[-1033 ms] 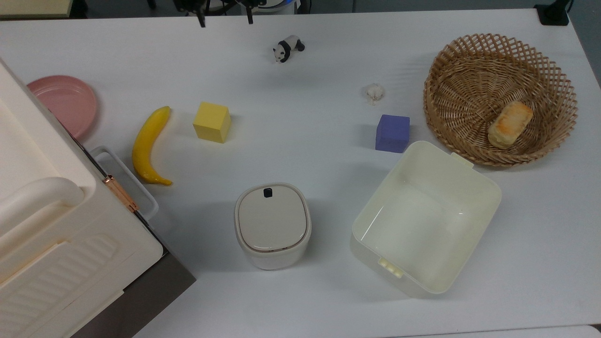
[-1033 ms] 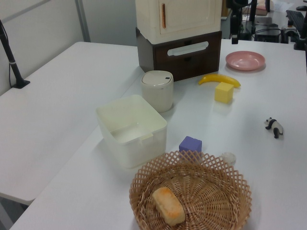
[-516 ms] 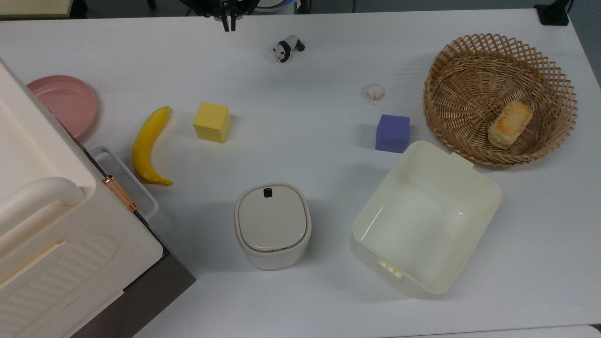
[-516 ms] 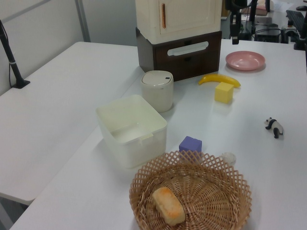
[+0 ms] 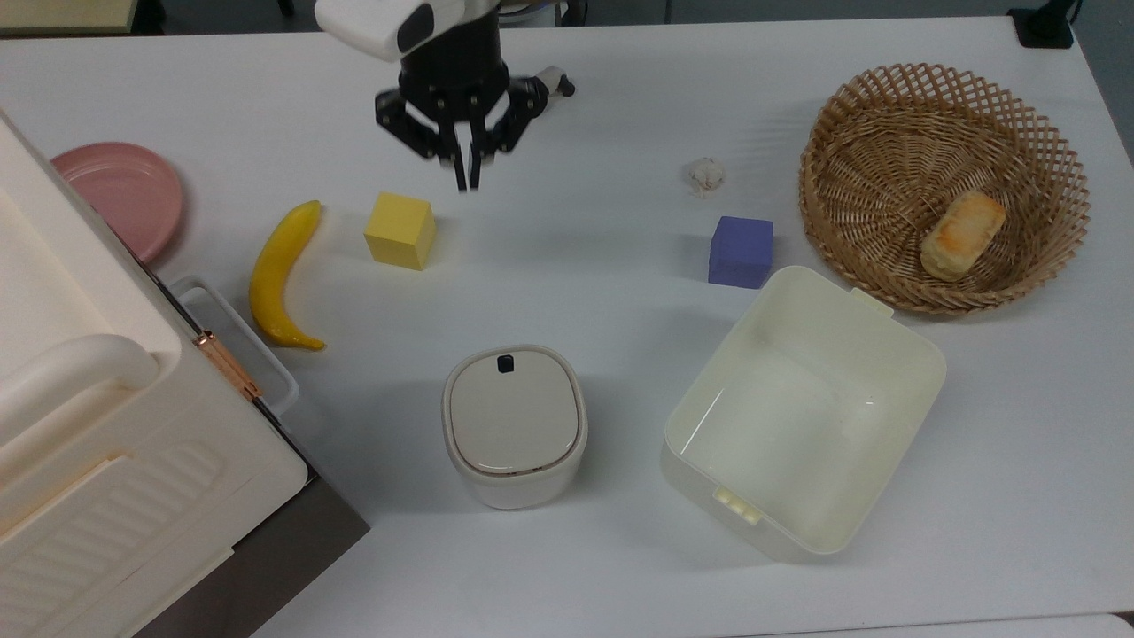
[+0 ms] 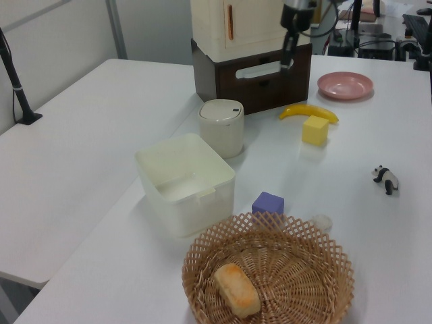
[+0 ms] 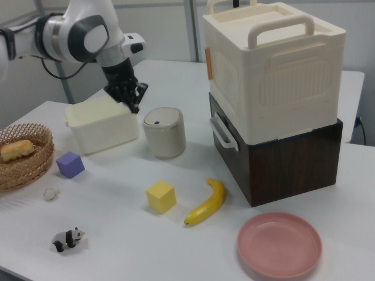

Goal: Open the trash can
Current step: 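Move the gripper over the small white trash can lid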

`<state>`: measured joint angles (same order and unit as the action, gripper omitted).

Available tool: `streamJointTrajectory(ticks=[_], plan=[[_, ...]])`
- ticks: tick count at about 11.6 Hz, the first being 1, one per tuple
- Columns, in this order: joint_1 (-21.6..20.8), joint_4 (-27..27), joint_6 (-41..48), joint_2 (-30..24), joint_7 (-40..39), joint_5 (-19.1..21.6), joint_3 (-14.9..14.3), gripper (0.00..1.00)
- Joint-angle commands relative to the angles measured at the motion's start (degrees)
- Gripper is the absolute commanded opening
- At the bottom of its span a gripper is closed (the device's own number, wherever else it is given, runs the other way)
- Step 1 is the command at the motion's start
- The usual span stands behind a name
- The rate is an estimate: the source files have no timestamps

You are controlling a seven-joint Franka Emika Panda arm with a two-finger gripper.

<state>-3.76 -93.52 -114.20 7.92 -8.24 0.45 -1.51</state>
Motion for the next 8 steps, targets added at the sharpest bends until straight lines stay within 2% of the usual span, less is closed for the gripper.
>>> streamJointTrajectory(ticks=[1, 2, 4, 8], plan=[[-1.42, 5.44, -10.49, 7.51, 1.37, 2.10, -0.60, 0.10], [-2.21, 7.28, -14.52, 10.07, 2.95, 2.10, -0.86, 0.10], [-2.83, 7.48, -20.07, 12.80, 5.15, 1.84, -1.04, 0.10], [-4.15, 8.97, -26.58, 19.92, 6.30, 1.66, -1.13, 0.11]])
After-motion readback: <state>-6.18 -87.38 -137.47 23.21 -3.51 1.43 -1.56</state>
